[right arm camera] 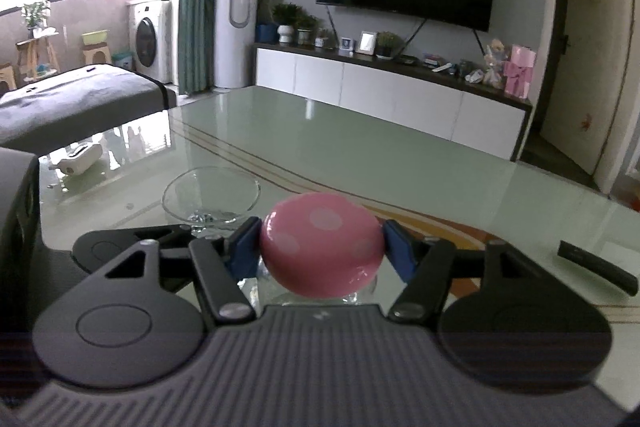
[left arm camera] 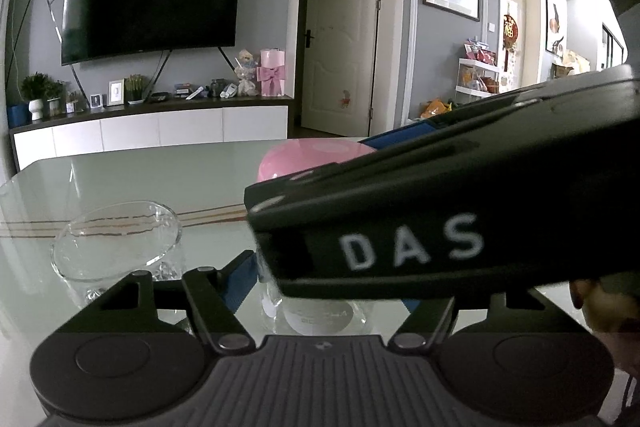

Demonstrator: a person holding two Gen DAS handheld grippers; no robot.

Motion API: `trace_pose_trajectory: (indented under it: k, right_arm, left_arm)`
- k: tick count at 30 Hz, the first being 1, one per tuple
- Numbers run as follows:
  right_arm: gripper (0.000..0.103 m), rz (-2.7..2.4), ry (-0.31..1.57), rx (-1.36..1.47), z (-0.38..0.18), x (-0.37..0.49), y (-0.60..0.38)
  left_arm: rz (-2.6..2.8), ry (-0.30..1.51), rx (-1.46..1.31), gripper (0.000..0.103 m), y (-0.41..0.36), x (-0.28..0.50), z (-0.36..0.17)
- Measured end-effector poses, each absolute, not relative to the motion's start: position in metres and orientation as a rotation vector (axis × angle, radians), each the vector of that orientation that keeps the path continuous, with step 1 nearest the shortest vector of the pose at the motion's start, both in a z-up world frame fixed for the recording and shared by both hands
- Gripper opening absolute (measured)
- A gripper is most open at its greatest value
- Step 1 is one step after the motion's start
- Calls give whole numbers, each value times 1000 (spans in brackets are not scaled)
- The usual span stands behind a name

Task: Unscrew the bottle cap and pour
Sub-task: 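Twist the pink cap with the right gripper while the left gripper holds the jar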

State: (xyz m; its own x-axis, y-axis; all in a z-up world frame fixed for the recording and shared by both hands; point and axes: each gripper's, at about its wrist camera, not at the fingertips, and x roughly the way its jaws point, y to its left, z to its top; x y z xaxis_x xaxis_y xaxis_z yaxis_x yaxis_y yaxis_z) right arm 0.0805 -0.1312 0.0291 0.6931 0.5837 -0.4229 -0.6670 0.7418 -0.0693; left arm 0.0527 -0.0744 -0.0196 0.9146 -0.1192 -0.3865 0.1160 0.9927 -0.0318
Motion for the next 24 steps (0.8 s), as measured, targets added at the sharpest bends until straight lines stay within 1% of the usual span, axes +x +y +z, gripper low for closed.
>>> trace_pose_trajectory:
  k: [24]
  right_arm:
    - [66,1039,355,-247,37,109,-165]
  left_arm:
    - [-128,404,-17,74,-70,55,-14]
